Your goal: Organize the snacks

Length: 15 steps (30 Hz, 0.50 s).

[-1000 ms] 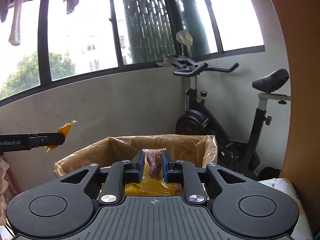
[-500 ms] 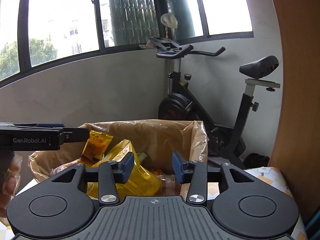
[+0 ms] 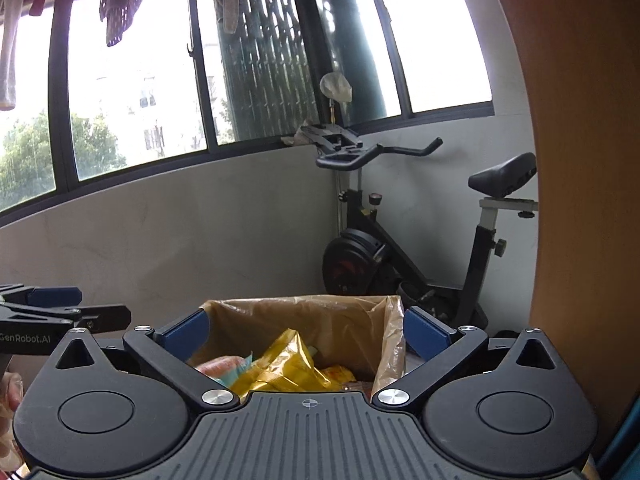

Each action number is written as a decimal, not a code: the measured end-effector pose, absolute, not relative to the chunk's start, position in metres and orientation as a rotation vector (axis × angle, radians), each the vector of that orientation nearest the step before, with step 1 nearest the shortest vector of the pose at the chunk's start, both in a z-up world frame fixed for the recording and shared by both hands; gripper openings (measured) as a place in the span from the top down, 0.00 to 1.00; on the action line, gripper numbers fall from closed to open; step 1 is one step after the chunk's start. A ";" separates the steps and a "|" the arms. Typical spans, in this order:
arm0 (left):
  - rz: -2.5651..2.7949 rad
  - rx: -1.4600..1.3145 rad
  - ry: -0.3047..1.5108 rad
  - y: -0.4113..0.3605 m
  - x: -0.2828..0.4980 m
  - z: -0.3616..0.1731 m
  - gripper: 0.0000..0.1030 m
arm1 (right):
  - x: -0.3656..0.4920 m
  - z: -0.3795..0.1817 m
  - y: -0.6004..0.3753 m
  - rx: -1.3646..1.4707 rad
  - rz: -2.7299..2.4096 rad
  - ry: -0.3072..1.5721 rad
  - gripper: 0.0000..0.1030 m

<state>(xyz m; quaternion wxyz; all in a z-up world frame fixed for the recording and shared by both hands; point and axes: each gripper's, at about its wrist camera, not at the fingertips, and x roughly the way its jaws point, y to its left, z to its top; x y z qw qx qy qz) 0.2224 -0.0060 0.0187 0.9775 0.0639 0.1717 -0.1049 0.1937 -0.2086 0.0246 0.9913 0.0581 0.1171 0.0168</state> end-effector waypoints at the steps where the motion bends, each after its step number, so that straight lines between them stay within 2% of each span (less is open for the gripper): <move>1: -0.205 0.121 0.335 -0.003 0.212 0.023 0.07 | 0.185 0.029 -0.206 0.118 0.027 0.223 0.00; 3: -0.182 0.107 0.306 0.002 0.193 0.031 0.04 | 0.170 0.040 -0.200 0.120 0.023 0.202 0.00; 15: -0.067 0.072 0.259 0.030 0.119 0.066 0.04 | 0.096 0.072 -0.164 0.052 -0.011 0.158 0.00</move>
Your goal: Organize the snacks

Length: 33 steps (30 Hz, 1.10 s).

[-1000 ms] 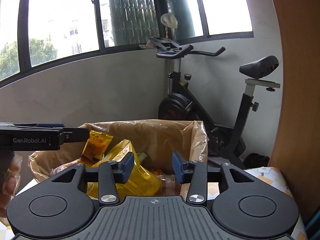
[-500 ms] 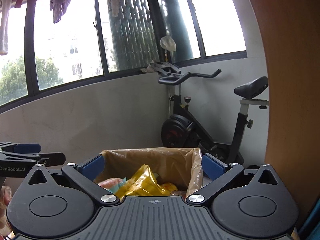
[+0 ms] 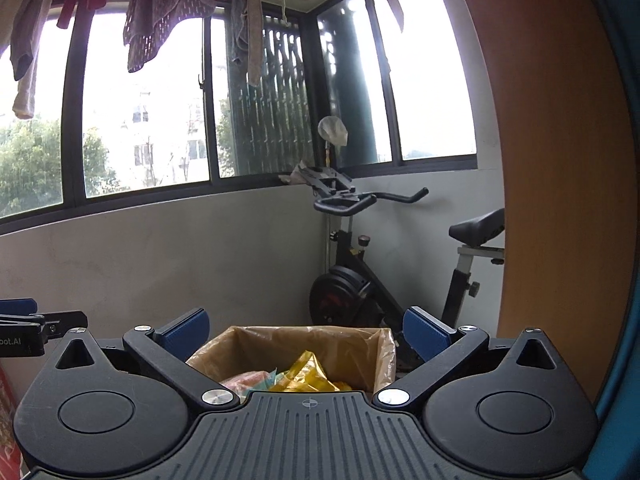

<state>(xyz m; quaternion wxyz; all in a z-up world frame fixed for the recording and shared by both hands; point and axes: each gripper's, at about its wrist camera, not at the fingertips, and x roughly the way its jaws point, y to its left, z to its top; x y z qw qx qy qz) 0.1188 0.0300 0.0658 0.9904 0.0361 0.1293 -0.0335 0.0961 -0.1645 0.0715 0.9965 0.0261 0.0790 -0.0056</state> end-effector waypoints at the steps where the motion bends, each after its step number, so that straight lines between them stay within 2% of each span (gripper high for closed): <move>1: -0.065 0.068 0.258 0.032 0.115 0.068 0.04 | 0.093 0.073 -0.164 0.057 -0.009 0.161 0.00; 33: -0.016 -0.006 0.201 0.047 0.082 0.078 0.04 | 0.064 0.085 -0.146 0.021 -0.014 0.158 0.00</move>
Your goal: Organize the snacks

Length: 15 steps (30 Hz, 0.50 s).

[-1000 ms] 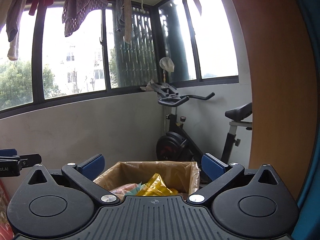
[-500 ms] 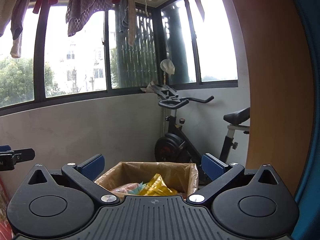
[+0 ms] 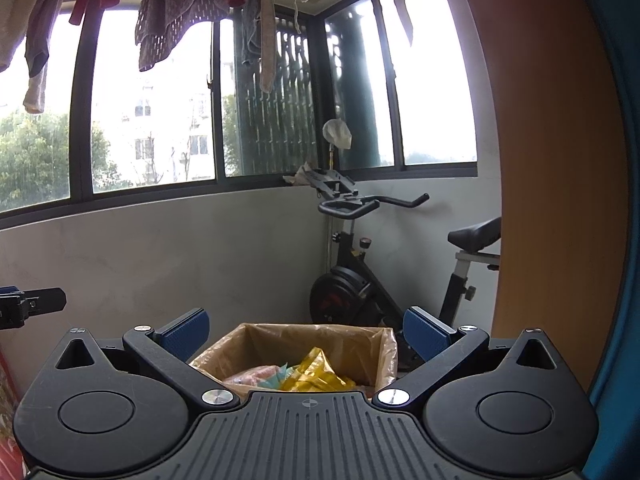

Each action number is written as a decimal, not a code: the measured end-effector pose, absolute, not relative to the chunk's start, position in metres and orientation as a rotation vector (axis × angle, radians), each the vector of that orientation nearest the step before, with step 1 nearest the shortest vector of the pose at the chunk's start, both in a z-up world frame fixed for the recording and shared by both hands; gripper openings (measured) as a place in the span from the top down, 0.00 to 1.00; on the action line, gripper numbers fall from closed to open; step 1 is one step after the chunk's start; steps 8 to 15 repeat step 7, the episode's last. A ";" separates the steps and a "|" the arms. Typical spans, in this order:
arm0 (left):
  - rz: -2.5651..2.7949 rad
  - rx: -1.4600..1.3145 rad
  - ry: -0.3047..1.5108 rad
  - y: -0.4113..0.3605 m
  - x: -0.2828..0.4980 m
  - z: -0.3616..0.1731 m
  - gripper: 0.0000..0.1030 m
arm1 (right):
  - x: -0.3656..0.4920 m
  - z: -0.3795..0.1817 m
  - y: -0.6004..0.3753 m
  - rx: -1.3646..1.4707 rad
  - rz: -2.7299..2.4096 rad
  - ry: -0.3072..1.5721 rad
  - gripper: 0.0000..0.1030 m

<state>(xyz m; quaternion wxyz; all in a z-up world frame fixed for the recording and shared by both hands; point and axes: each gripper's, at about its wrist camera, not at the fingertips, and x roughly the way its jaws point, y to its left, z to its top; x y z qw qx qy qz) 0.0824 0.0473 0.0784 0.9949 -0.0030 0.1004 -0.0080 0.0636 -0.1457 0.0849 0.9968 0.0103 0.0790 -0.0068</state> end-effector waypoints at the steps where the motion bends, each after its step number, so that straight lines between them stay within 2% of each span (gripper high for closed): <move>1: -0.015 -0.006 0.200 0.047 0.082 0.078 0.04 | 0.064 0.085 -0.146 0.021 -0.014 0.158 0.00; 15: -0.017 -0.002 0.197 0.046 0.083 0.078 0.04 | 0.063 0.085 -0.146 0.018 -0.020 0.160 0.00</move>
